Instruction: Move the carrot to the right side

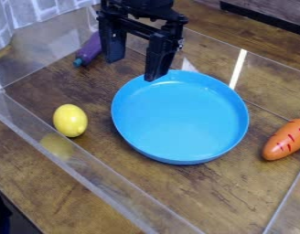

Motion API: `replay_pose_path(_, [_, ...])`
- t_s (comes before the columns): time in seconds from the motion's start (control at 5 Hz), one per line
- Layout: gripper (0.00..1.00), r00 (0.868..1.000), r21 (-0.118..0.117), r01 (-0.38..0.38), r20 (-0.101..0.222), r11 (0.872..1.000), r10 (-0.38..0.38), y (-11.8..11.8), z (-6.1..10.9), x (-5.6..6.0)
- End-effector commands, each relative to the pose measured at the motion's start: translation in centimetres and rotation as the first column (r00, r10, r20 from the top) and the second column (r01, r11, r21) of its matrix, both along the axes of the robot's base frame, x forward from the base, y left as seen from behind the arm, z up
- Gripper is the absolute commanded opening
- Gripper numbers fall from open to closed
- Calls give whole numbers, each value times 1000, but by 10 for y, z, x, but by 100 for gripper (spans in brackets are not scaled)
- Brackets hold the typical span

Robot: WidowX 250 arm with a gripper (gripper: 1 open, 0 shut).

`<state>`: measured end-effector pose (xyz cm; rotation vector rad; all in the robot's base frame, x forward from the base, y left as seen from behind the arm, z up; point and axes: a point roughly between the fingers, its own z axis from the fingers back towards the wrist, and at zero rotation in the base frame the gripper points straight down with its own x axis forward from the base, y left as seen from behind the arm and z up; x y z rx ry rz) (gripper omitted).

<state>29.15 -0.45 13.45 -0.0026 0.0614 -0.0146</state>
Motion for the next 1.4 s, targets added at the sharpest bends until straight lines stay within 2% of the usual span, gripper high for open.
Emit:
replay_pose_path(0.0, [100, 999, -1, 32, -14, 999, -32, 1, -5, 0])
replay_pose_path(0.2, [100, 992, 3, 125, -27, 992, -125, 12, -14, -3])
replay_pose_path(0.4, [100, 984, 2, 175, -39, 985, -175, 15, -19, -4])
replay_pose_path(0.6, [100, 963, 2, 266, -50, 964, -265, 22, -25, -5])
replay_pose_path(1.0, [100, 920, -2, 386, -71, 923, -385, 28, -35, -8])
replay_pose_path(1.2, [100, 895, 2, 440, -82, 898, -439, 35, -39, -11])
